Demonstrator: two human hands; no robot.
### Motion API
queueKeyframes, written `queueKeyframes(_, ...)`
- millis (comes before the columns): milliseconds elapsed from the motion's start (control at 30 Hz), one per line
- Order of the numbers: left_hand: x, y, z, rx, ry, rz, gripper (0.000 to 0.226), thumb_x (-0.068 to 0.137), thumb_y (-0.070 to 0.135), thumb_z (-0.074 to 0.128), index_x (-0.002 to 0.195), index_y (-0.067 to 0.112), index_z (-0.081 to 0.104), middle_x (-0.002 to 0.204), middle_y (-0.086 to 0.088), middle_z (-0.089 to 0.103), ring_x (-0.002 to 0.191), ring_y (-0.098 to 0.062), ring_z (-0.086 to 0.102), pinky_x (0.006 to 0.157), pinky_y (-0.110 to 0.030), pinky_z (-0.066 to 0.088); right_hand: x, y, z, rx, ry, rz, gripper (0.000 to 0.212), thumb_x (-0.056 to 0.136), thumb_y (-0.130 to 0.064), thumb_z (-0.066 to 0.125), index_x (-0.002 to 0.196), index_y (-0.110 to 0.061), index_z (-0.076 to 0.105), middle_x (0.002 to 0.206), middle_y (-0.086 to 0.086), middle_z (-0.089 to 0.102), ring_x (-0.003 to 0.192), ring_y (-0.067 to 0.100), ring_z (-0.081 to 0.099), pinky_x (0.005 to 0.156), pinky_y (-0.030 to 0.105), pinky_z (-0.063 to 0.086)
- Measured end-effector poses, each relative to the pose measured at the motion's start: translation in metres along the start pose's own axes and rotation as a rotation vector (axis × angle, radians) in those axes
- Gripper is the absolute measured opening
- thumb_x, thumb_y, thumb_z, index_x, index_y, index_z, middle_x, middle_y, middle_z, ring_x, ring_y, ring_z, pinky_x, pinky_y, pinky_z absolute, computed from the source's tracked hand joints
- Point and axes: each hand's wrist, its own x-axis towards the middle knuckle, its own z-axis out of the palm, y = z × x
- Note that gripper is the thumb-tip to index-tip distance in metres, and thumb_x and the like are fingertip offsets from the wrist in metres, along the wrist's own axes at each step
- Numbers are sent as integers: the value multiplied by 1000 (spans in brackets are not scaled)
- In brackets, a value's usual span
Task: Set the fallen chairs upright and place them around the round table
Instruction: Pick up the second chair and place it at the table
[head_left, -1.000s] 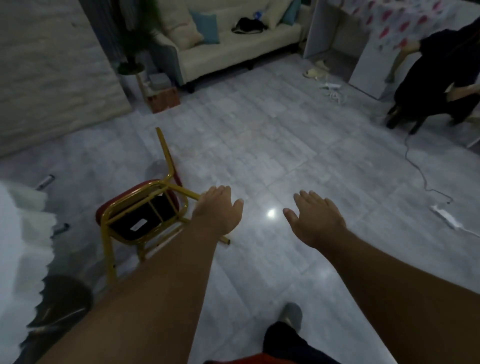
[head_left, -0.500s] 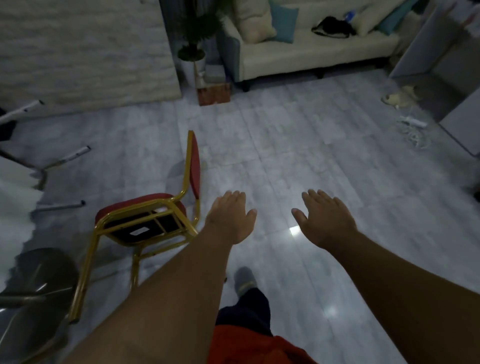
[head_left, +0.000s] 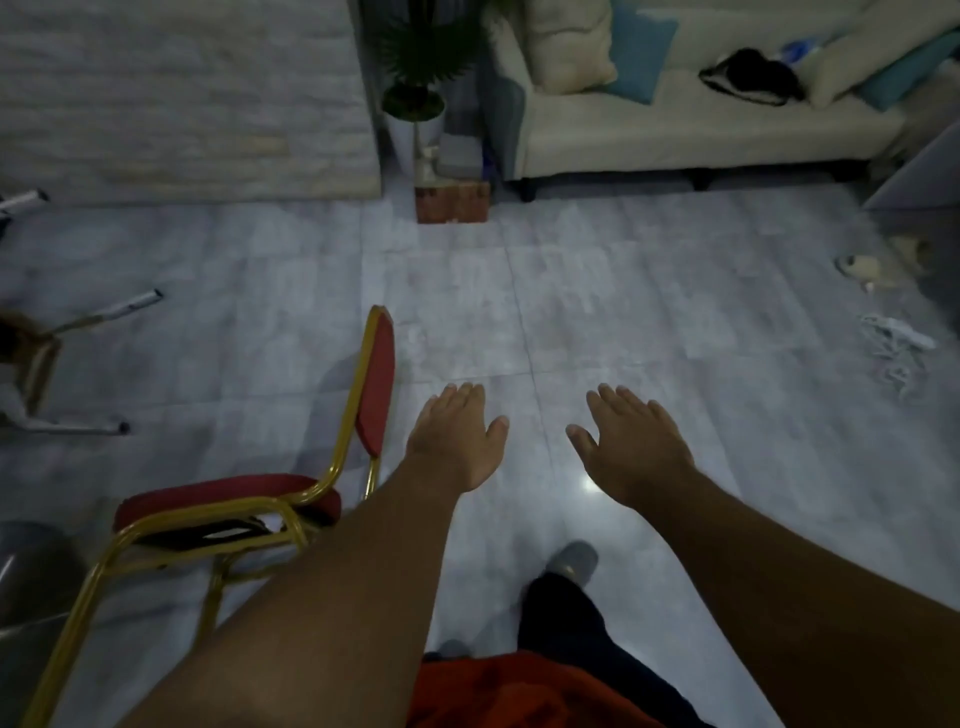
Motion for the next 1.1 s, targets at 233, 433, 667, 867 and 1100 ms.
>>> queueKeyframes(233, 76, -15, -37, -77, 116, -281, 66, 106, 44, 37, 158, 7, 23, 167, -14, 23, 156, -30, 17, 127, -40, 10, 142, -7, -48, -88, -77, -272, 68, 103, -55, 21, 159, -16, 16, 168, 3, 11, 155, 19, 7, 125, 43, 7)
queueKeyframes(433, 133, -36, -70, -236, 248, -480, 65, 105, 47, 37, 157, 9, 28, 165, -12, 28, 154, -31, 23, 127, -43, 17, 264, -54, -89, -236, -73, -503, 67, 103, -54, 25, 157, -15, 22, 167, 6, 18, 154, 23, 13, 124, 43, 12)
queueKeyframes(667, 186, -116, -75, -307, 290, -662, 75, 91, 59, 24, 147, 11, 41, 148, -12, 51, 136, -33, 47, 117, -47, 35, 354, -150, -86, -318, -152, -662, 66, 103, -53, 26, 158, -17, 20, 167, 4, 17, 154, 22, 12, 125, 43, 8)
queueKeyframes(867, 233, -156, -60, -467, 300, -763, 66, 102, 51, 38, 153, 9, 36, 157, -12, 42, 146, -31, 37, 123, -46, 28, 418, -205, -62, -413, -256, -801, 64, 103, -52, 27, 158, -20, 20, 168, 3, 14, 154, 21, 11, 125, 42, 8)
queueKeyframes(1100, 282, -213, -32, -583, 324, -965, 73, 92, 54, 31, 147, 7, 45, 148, -15, 52, 138, -35, 46, 117, -44, 33, 547, -255, -21, -571, -307, -944, 61, 102, -50, 36, 155, -22, 29, 166, 4, 22, 151, 24, 21, 123, 42, 14)
